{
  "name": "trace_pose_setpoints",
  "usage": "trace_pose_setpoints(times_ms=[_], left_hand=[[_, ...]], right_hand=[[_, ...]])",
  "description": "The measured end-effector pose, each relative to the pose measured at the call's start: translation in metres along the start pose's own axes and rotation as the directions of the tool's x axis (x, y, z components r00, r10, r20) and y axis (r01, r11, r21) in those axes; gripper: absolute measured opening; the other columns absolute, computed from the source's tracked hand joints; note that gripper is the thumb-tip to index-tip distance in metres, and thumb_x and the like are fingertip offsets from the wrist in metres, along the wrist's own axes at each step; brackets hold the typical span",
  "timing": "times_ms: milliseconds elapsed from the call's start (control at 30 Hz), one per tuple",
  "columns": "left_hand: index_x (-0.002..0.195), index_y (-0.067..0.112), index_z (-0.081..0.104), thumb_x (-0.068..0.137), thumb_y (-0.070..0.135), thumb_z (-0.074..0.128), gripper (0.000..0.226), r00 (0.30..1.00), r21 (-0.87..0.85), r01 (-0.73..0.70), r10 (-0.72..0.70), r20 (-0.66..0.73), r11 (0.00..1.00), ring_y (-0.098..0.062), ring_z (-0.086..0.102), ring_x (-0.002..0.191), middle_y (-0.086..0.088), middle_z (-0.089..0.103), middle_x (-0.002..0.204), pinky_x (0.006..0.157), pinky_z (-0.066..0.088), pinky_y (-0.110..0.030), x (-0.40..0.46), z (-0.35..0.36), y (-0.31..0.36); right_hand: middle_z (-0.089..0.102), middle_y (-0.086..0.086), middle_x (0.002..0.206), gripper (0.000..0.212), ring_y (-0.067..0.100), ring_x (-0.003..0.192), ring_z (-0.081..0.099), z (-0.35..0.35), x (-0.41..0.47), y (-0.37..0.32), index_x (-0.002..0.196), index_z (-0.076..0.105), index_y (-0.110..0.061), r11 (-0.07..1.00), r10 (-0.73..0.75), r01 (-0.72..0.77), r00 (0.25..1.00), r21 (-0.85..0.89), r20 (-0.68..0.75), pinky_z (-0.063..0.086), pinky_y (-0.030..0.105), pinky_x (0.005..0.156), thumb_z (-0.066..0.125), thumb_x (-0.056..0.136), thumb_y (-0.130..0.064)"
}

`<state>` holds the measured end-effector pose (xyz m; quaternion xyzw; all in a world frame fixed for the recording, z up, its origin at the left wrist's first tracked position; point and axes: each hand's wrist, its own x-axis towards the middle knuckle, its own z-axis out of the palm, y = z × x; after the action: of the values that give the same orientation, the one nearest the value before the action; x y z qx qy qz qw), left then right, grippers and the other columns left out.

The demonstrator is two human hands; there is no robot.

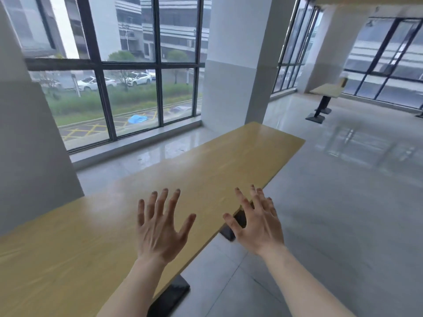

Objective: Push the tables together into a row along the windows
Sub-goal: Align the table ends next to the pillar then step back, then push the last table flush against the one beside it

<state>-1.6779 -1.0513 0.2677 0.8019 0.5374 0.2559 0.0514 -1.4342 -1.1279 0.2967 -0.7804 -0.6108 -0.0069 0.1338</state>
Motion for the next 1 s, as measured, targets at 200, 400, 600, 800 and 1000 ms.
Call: trace_pose_setpoints(times_ms=[200,400,600,800,1000], left_hand=[[0.163,0.039,0.018,0.092,0.085,0.009,0.085,0.997,-0.051,-0.022,0.025,0.075,0.998,-0.025,0.014,0.159,-0.001,0.025,0.171,0.129,-0.001,-0.053,0.1,0.08,0.08],[0.163,0.038,0.017,0.092,0.083,0.01,0.084,0.994,-0.035,-0.043,0.047,0.102,0.998,-0.026,0.012,0.16,-0.001,0.024,0.171,0.129,-0.005,-0.051,0.179,0.155,0.162],[0.162,0.038,0.02,0.092,0.083,0.01,0.083,0.995,0.045,0.048,-0.052,0.089,0.998,-0.029,0.016,0.159,-0.002,0.027,0.17,0.129,-0.004,-0.052,0.231,0.232,0.237],[0.162,0.038,0.019,0.092,0.083,0.01,0.084,0.98,0.085,0.186,-0.191,0.051,0.979,-0.028,0.016,0.159,-0.002,0.027,0.17,0.129,-0.003,-0.052,0.271,0.268,0.3],[0.162,0.037,0.018,0.091,0.084,0.005,0.087,0.953,0.115,0.3,-0.303,0.003,0.947,-0.028,0.014,0.159,-0.002,0.025,0.171,0.128,-0.006,-0.05,0.311,0.317,0.314]], right_hand=[[-0.003,0.005,0.176,0.1,0.025,0.162,-0.004,-0.009,0.083,0.098,0.164,0.001,-0.046,0.997,0.079,-0.079,0.997,-0.011,0.014,0.004,0.049,0.131,-0.005,0.078,-0.097],[0.0,0.007,0.176,0.106,0.025,0.162,-0.004,-0.007,0.16,0.206,0.165,0.008,-0.042,0.995,0.097,-0.097,0.995,0.003,0.016,0.003,0.049,0.131,-0.007,0.076,-0.097],[0.001,0.009,0.176,0.104,0.027,0.162,-0.003,0.005,0.241,0.321,0.165,0.006,-0.042,0.999,0.007,-0.009,0.998,0.031,0.061,0.005,0.051,0.131,-0.004,0.078,-0.096],[0.003,0.009,0.176,0.098,0.026,0.162,0.0,-0.001,0.318,0.393,0.165,0.004,-0.043,0.99,-0.124,0.117,0.986,0.073,0.109,0.006,0.05,0.131,0.004,0.082,-0.094],[0.008,0.008,0.175,0.091,0.028,0.161,0.006,0.031,0.395,0.426,0.165,0.009,-0.042,0.967,-0.241,0.228,0.962,0.11,0.126,0.012,0.053,0.129,0.015,0.088,-0.09]])
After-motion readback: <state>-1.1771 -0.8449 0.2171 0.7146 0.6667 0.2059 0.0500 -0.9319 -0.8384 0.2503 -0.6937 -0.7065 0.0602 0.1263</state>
